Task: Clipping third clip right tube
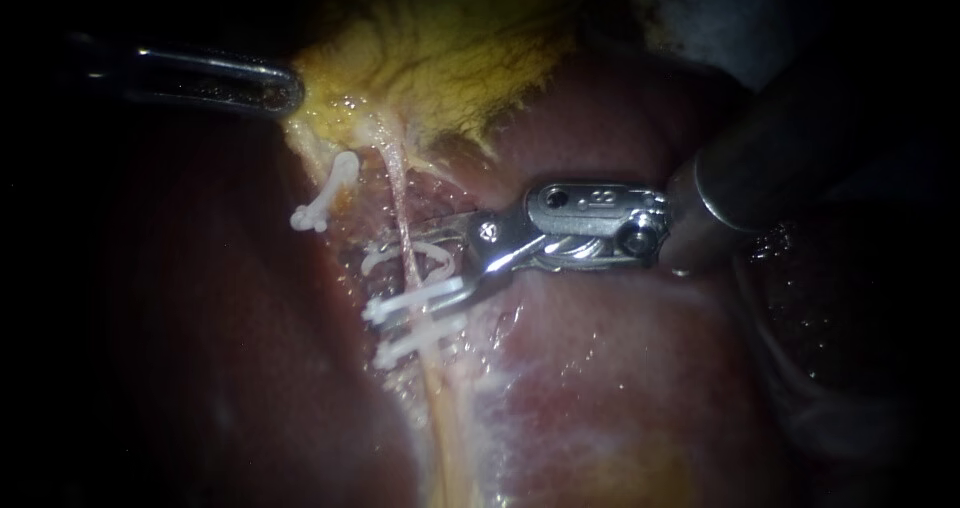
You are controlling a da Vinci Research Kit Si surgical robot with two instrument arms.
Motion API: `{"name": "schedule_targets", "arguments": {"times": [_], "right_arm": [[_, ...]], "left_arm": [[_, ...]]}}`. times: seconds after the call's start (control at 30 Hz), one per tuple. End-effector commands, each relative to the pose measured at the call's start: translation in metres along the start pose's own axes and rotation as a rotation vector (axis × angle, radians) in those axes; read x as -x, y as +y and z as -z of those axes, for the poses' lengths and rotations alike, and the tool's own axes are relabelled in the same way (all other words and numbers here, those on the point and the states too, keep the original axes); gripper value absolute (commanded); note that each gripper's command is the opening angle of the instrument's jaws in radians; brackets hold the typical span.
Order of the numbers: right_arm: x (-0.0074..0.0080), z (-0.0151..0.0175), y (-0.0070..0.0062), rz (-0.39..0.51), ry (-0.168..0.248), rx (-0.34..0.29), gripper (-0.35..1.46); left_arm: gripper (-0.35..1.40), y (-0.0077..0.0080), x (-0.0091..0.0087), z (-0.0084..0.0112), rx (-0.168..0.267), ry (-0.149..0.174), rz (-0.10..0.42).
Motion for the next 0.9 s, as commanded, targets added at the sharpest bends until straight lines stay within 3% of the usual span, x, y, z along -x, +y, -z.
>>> {"name": "schedule_targets", "arguments": {"times": [0.03,0.23,0.37,0.47,0.9], "right_arm": [[0.0,0.0001,0.0,0.001,0.0,-0.001,0.5],[0.0002,0.0012,-0.0004,0.001,-0.005,0.012,0.5],[0.0,0.0025,-0.0005,-0.009,-0.084,0.045,0.5],[-0.0004,0.0037,-0.0005,0.012,-0.109,0.062,0.5],[-0.0041,0.012,-0.0013,0.023,-0.097,0.1,0.5]], "left_arm": [[-0.35,0.0,0.0,0.0,-0.001,0.0,0.0],[-0.35,0.0001,0.0,0.0002,-0.002,0.0,0.0],[-0.35,0.0001,0.0001,0.0002,-0.002,0.0,0.0],[-0.35,0.0001,0.0,0.0003,-0.003,0.0,0.0],[-0.35,0.0002,0.0001,0.0005,-0.004,0.001,0.0]]}}
